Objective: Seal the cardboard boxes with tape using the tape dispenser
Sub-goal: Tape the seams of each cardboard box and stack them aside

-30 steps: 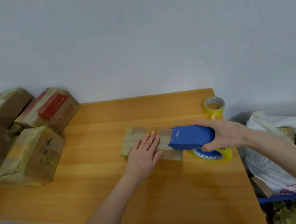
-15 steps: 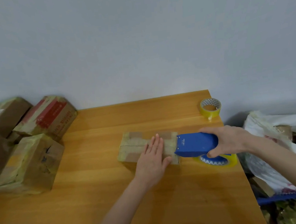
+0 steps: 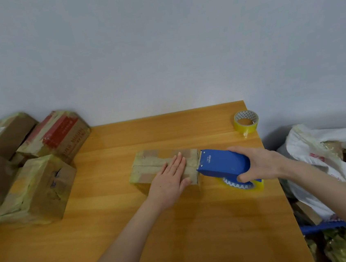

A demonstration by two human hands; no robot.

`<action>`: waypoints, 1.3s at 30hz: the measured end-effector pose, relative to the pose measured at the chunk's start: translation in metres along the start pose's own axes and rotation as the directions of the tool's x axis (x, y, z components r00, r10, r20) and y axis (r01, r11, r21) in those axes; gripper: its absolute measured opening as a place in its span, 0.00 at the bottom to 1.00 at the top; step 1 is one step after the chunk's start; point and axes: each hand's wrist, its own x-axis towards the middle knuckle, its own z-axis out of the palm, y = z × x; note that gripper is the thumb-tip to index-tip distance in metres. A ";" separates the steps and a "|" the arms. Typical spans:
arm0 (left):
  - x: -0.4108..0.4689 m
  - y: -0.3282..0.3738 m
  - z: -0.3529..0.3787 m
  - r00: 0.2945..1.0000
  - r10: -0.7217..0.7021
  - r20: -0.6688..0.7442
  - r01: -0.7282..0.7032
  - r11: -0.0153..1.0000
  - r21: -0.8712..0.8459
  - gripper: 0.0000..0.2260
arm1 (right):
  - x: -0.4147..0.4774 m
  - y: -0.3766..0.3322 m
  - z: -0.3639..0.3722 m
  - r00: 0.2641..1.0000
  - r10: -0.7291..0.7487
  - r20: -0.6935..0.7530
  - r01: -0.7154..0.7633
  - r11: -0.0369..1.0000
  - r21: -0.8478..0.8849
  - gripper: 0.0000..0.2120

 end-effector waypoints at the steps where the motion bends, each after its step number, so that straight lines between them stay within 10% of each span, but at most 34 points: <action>1: -0.001 -0.001 0.000 1.000 0.003 0.007 -0.003 1.000 0.007 0.35 | -0.002 0.003 -0.004 1.000 -0.006 0.002 0.006 1.000 0.016 0.32; 16: 0.007 0.036 -0.017 0.991 -0.106 -0.080 0.104 0.994 -0.029 0.33 | 0.004 0.018 0.011 0.993 0.099 0.064 -0.086 0.980 -0.180 0.37; 39: 0.016 0.024 0.003 0.995 -0.069 -0.072 0.065 0.997 -0.051 0.32 | 0.040 0.015 0.003 0.961 0.125 0.245 -0.118 0.992 -0.041 0.46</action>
